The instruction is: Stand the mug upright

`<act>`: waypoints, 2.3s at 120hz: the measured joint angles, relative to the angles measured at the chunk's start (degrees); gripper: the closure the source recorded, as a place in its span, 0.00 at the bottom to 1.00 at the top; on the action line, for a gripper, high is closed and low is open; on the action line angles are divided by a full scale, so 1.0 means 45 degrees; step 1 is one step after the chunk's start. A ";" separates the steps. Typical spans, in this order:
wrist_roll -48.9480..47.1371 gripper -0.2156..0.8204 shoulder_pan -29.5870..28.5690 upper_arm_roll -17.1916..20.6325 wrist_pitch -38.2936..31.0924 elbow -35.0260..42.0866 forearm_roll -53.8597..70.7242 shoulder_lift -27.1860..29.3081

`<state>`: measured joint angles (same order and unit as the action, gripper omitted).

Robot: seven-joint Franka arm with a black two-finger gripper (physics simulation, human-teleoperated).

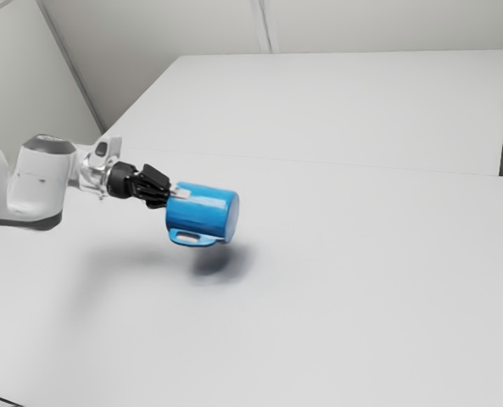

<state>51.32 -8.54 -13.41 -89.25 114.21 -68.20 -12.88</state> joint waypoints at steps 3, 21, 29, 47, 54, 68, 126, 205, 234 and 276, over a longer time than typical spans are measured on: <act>-0.0100 0.97 0.0089 0.0018 -0.0203 -0.0027 0.0416 0.0230; -0.1086 0.97 0.0539 0.0429 -0.1586 -0.0653 0.3828 0.1057; -0.1715 0.97 0.0657 0.0790 -0.2153 -0.1034 0.5762 0.1270; -0.3226 0.97 0.0843 0.1707 -0.3325 -0.1429 0.9913 0.1682; -0.3823 0.97 0.0772 0.2065 -0.3700 -0.1444 1.1192 0.1869; -0.4962 0.97 0.0914 0.2513 -0.4378 -0.1125 1.3013 0.2210; -0.8316 0.97 0.1378 0.2895 -0.7389 0.1261 1.5777 0.2047; -0.9924 0.26 0.1836 0.3313 -0.6848 -0.0198 1.5384 0.2586; -1.0156 0.23 0.1638 0.3331 -0.4137 -0.4242 1.5135 0.1876; -1.0279 0.21 0.1696 0.3312 -0.1039 -0.7211 1.5097 0.1390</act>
<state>5.06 -0.91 1.50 -93.93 81.76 -0.26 -6.62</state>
